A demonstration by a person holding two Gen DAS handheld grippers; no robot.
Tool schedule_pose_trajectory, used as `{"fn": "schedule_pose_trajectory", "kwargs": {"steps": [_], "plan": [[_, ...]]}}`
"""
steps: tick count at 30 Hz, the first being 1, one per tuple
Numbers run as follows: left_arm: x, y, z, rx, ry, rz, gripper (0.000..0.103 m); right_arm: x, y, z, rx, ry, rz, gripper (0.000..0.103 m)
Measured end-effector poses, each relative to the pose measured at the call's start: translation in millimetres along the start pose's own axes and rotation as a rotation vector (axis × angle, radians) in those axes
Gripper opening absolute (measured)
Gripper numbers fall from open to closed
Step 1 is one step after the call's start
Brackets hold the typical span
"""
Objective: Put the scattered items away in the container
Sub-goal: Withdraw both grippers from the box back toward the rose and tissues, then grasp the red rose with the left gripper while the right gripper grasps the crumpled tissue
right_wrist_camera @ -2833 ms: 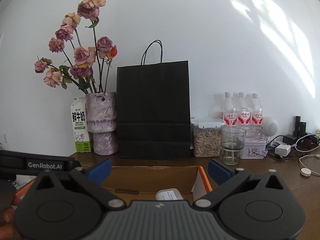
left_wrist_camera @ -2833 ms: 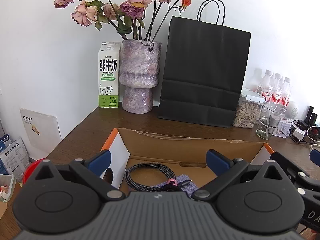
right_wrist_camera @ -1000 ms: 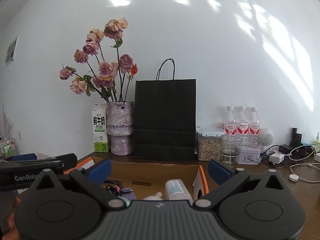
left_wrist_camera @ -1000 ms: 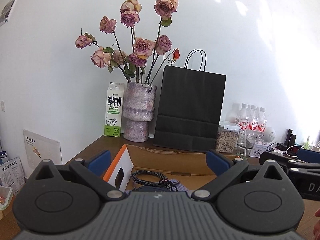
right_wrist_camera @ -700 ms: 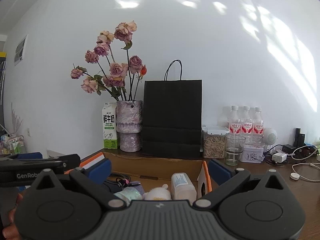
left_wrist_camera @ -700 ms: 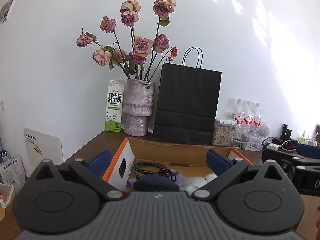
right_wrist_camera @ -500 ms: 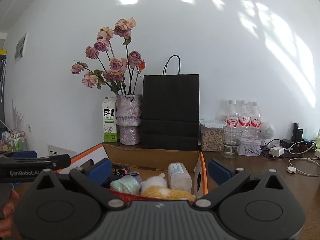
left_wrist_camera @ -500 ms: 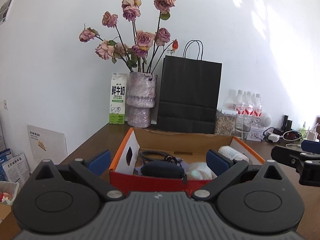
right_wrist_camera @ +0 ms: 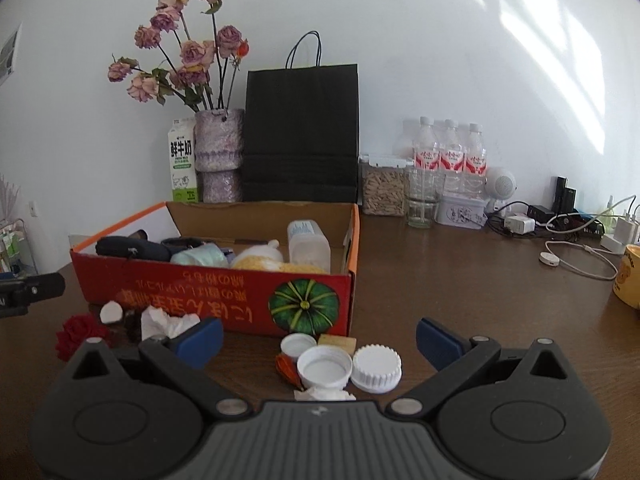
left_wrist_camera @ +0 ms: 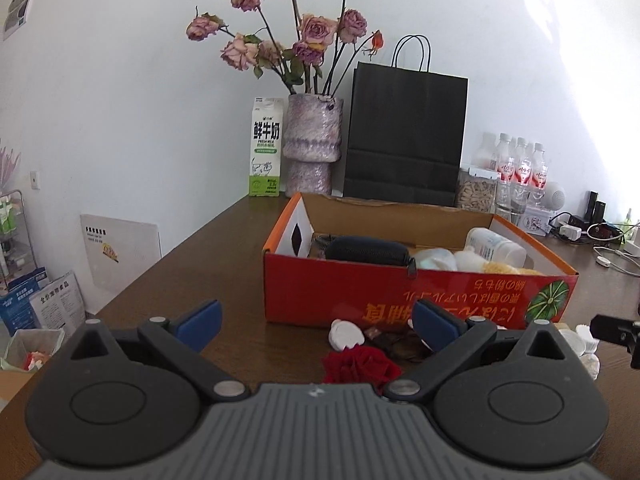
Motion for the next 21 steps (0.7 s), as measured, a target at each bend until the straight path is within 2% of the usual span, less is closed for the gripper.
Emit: {"fn": "schedule_pose_trajectory", "kwargs": {"steps": [5, 9, 16, 21], "plan": [[-7.0, -14.8, 0.7, 0.033, 0.014, 0.059, 0.103, -4.9, -21.1, 1.8, 0.058, -0.005, 0.001, 0.103], [-13.4, -26.2, 4.2, 0.068, -0.004, 0.075, 0.103, -10.4, -30.5, 6.0, 0.099, -0.018, 0.013, 0.103], [-14.4, -30.3, 5.8, 0.078, 0.001, 0.074, 0.103, -10.6, -41.7, 10.4, 0.146, -0.015, 0.017, 0.103], [-15.5, -32.5, 5.1, 0.086, 0.0, 0.085, 0.103, -11.7, -42.7, 9.6, 0.142, -0.018, 0.024, 0.103]]}}
Point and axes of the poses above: each gripper's, at about its wrist camera, not at the fingertips, and z roughly the way its jaws point, x to its left, y to its top, the point moved 6 cm from there along z, roughly the way its jaws point, and after that the axes turned 2 degrees about -y, right-handed, at the moved point
